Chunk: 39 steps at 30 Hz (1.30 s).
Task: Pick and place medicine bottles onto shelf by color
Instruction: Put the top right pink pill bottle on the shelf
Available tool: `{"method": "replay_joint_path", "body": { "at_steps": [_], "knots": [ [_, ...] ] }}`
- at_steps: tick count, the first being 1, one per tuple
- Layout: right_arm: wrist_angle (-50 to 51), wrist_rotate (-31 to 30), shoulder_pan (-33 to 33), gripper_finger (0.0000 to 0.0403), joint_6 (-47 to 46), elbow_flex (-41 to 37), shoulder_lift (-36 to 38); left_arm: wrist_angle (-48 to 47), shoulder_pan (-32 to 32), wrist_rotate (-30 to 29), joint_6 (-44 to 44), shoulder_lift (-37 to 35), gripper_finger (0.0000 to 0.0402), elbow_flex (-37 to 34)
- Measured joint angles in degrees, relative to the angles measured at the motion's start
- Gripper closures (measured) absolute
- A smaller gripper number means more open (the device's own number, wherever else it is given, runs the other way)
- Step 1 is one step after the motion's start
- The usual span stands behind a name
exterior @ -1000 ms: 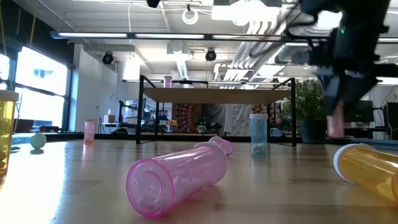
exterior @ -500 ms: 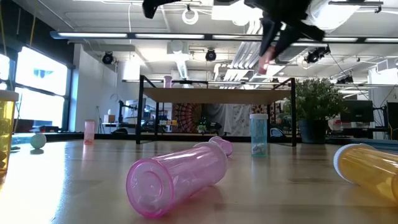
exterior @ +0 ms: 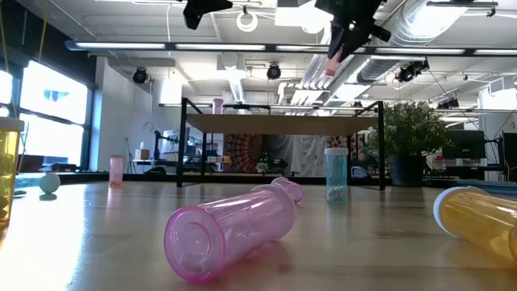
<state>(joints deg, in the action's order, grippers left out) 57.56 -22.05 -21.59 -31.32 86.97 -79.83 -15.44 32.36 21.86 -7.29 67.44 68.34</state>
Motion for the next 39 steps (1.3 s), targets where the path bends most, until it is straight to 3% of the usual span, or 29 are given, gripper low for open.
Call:
{"method": "replay_joint_path", "body": {
  "at_steps": [6,13,23,39],
  "knots": [
    [0.0,8.5,-9.3,0.0304,8.9,0.0,-1.1,-0.3,0.0,-0.2,0.0,0.0,0.0193,0.0],
    [0.0,14.5,-13.2,0.0304,17.6,0.0,-6.9,-3.7,0.0,-0.4,0.0,0.0,0.0193,0.0],
    [0.4,14.4,-15.6,0.0304,21.2,0.0,-12.6,-4.5,0.0,-0.6,0.0,0.0,0.0193,0.0],
    [-0.1,12.0,-17.7,0.0304,21.1,0.0,-13.2,-4.5,0.0,-0.6,0.6,0.1,0.0193,0.0]
  ]
}}
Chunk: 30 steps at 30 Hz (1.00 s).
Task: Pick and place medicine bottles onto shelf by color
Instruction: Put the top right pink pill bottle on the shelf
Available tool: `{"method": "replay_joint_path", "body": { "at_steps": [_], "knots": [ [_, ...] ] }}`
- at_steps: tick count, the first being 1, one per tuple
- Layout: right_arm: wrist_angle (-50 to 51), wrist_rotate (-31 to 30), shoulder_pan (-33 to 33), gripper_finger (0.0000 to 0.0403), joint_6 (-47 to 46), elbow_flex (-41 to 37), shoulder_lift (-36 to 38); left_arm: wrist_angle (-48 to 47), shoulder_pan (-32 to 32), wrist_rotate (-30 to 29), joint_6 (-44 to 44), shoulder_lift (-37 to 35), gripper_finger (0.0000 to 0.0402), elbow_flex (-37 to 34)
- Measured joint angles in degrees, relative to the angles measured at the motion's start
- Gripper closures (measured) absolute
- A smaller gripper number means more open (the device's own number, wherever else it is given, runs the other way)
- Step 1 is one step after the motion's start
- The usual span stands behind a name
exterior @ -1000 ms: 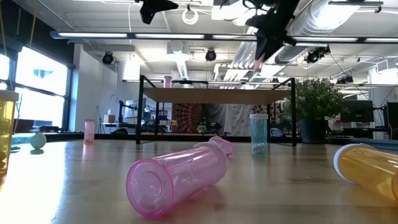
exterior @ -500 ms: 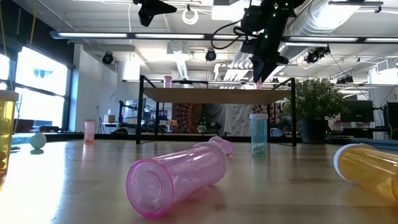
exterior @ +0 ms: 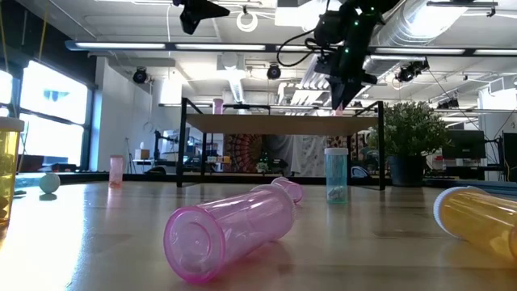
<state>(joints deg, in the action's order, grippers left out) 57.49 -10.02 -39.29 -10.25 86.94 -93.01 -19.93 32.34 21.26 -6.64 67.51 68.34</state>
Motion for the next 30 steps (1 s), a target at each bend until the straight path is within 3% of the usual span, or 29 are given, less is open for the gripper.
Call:
{"method": "replay_joint_path", "body": {
  "at_steps": [21,30],
  "knots": [
    [0.6,4.4,-1.1,0.0303,1.4,0.0,0.0,0.0,0.0,0.0,0.2,0.0,0.0193,0.0],
    [0.4,4.1,-1.1,0.0252,1.6,0.0,0.0,0.0,0.0,0.0,0.2,0.0,0.0193,0.0]
  ]
}}
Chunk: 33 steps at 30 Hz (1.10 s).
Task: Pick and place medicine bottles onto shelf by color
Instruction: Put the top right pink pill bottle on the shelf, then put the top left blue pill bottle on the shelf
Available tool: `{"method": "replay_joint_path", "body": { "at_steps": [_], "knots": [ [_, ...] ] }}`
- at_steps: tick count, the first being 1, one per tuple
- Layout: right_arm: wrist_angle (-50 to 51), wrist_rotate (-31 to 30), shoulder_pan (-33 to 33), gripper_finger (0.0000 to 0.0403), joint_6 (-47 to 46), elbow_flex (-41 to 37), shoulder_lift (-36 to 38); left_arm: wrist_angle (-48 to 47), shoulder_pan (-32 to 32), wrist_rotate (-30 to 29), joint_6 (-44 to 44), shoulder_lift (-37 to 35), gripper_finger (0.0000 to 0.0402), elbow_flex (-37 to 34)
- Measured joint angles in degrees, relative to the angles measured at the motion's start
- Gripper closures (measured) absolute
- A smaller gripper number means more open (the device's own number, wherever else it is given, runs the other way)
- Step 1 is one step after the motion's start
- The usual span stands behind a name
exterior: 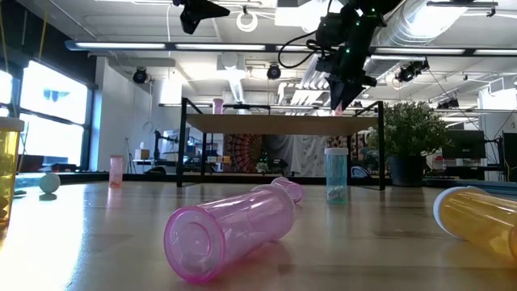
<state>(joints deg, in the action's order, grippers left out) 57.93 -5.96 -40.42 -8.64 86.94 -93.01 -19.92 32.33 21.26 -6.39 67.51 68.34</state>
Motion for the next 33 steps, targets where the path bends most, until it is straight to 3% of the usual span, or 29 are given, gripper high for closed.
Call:
{"method": "replay_joint_path", "body": {
  "at_steps": [9,23,33],
  "knots": [
    [-0.4,0.0,-0.1,0.0215,-1.7,0.0,0.3,0.0,0.0,0.0,0.0,0.0,0.0193,0.0],
    [-5.2,0.1,-0.1,0.0212,-7.2,0.9,8.8,-0.1,-0.7,0.0,0.6,0.0,0.0193,0.0],
    [-3.5,-0.5,8.9,0.0212,-14.8,3.3,18.5,-11.4,-7.4,-0.6,3.9,-2.5,0.0193,-2.4]
  ]
}}
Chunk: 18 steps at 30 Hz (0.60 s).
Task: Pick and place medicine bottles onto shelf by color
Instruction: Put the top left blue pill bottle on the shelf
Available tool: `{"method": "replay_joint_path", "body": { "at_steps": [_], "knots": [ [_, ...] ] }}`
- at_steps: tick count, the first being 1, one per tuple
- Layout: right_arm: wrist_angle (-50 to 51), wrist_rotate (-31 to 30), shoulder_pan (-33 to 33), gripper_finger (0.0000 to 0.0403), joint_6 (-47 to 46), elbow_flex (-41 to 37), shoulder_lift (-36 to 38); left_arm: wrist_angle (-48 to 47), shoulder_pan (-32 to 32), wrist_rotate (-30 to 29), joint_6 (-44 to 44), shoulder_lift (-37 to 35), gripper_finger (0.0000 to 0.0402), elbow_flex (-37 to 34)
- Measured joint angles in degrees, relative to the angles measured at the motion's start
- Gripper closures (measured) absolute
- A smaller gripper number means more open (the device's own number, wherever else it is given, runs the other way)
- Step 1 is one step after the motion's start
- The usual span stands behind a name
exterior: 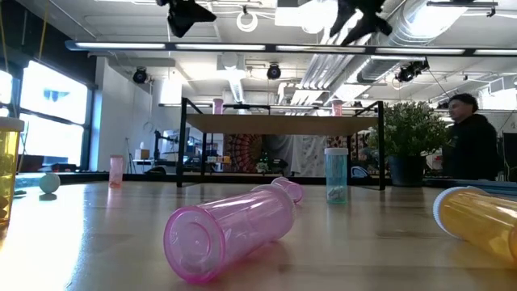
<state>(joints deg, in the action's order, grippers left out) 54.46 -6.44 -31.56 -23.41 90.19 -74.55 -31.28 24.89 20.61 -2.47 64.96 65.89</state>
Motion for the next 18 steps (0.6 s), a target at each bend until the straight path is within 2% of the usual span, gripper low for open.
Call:
{"method": "replay_joint_path", "body": {
  "at_steps": [3,6,9,13,18],
  "knots": [
    [0.6,-3.0,4.3,0.0212,-2.5,0.0,1.7,2.1,-3.5,-4.9,-3.8,-3.4,0.0193,-5.4],
    [2.2,-5.9,8.0,0.0212,-5.1,0.0,2.5,1.6,-6.7,-12.0,-12.3,-6.9,0.0193,-9.7],
    [3.7,-7.2,10.5,0.0212,-7.1,-0.1,2.8,-3.4,-9.9,-17.2,-23.6,-8.8,0.0193,-12.0],
    [4.8,-7.3,12.4,0.0212,-7.9,-0.1,2.5,-14.6,-14.7,-22.2,-33.5,-9.3,0.0193,-12.7],
    [4.9,-7.0,13.3,0.0212,-7.8,-0.1,2.5,-25.5,-19.8,-24.0,-49.0,-8.4,0.0193,-12.7]
  ]
}}
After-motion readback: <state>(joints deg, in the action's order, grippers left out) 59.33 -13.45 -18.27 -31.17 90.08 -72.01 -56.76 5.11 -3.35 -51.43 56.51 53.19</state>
